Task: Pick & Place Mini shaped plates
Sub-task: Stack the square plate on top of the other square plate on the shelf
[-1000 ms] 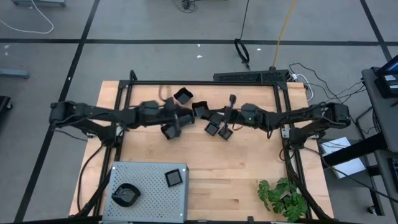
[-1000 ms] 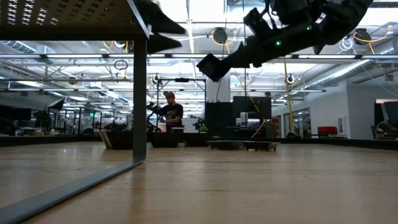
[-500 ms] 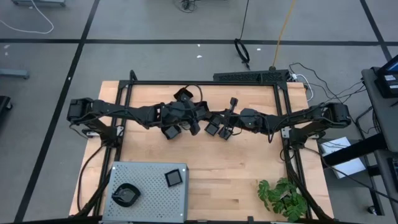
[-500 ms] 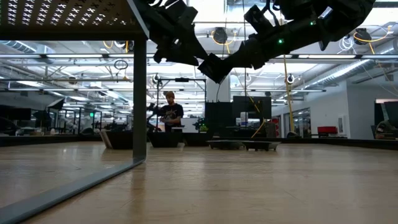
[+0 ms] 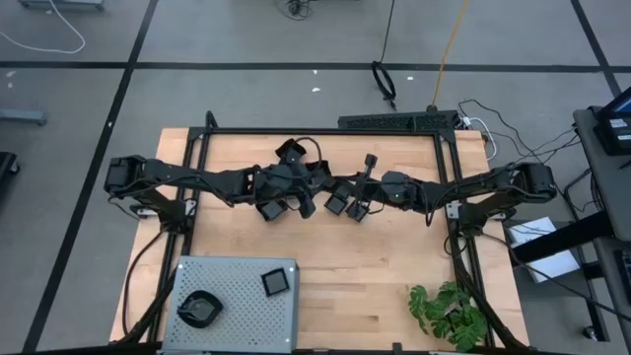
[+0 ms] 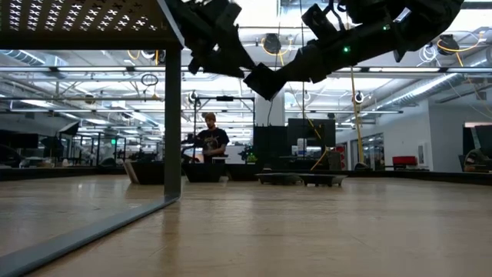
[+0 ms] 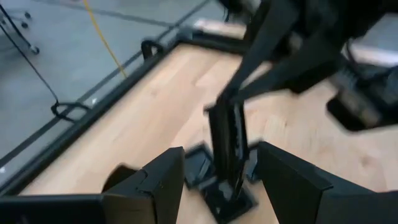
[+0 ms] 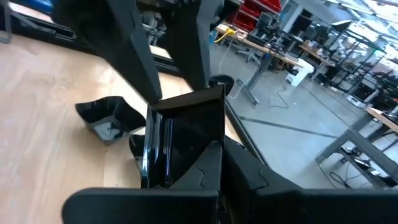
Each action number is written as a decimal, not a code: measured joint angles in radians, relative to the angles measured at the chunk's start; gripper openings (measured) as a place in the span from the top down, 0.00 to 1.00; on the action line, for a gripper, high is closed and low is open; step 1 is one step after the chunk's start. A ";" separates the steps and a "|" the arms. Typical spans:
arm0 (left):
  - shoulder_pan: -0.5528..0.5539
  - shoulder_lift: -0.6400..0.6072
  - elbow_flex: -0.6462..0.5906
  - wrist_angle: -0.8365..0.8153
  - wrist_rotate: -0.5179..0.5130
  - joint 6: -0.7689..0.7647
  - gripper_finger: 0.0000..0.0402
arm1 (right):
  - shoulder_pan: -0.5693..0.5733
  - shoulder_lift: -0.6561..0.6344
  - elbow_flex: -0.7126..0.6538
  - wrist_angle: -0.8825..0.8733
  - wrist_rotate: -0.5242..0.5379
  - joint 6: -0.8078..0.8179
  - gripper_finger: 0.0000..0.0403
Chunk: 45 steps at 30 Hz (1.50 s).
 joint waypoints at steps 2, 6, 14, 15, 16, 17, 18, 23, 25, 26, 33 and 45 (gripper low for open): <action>0.000 0.017 -0.001 0.014 -0.002 0.000 0.48 | 0.000 0.000 0.000 -0.002 -0.038 0.002 1.00; 0.003 0.071 -0.002 0.075 -0.008 0.004 0.48 | 0.001 0.000 0.000 -0.003 -0.056 0.002 1.00; 0.003 0.079 -0.001 0.079 -0.071 0.009 0.50 | 0.000 0.000 0.000 -0.015 -0.044 0.002 1.00; 0.000 0.073 -0.001 0.077 -0.078 0.012 0.51 | 0.000 0.000 0.000 -0.015 -0.043 0.003 1.00; -0.002 0.065 -0.001 0.081 -0.084 0.013 0.52 | 0.000 0.000 0.001 -0.013 -0.043 0.003 1.00; -0.002 0.060 -0.001 0.086 -0.088 0.017 0.54 | -0.001 -0.001 0.001 -0.013 -0.042 0.003 1.00; -0.003 0.059 -0.001 0.093 -0.088 0.022 0.56 | -0.001 0.000 0.001 -0.014 -0.042 0.003 1.00; -0.003 0.061 -0.001 0.096 -0.079 0.022 0.69 | -0.001 0.000 0.001 -0.017 -0.042 0.003 1.00; -0.003 0.061 -0.001 0.096 -0.067 0.020 0.76 | -0.001 0.000 0.001 -0.017 -0.042 0.003 1.00; -0.003 0.061 -0.001 0.095 -0.061 0.013 0.79 | -0.001 0.000 0.001 -0.018 -0.042 0.003 1.00; -0.001 0.061 -0.001 0.094 -0.046 0.001 0.98 | 0.000 -0.008 0.001 -0.009 -0.045 0.099 0.96; -0.025 -0.106 -0.001 -0.058 -0.053 0.030 0.98 | 0.070 -0.149 0.000 -0.143 -0.046 0.121 0.76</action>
